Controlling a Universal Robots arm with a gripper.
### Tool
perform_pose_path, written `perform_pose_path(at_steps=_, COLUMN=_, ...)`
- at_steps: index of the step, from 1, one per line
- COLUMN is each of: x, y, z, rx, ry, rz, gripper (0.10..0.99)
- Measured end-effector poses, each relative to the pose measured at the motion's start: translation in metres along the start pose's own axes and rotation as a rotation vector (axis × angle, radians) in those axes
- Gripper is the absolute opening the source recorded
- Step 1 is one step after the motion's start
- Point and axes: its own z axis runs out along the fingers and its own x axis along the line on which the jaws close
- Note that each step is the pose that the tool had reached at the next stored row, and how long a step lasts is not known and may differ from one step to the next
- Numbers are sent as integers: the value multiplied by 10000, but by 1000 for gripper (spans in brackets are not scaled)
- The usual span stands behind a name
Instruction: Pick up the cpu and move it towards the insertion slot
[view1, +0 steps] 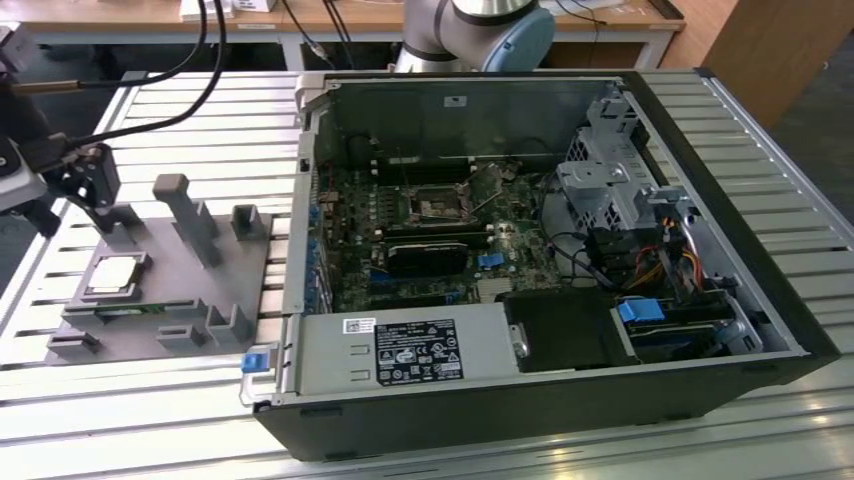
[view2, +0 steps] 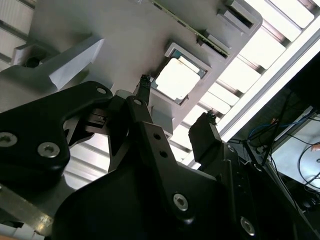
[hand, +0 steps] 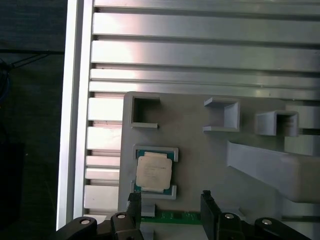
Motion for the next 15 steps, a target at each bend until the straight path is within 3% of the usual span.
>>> perform_pose_path(at_steps=15, x=1, y=-2, z=48, rx=0, ry=0, rz=0, gripper=588)
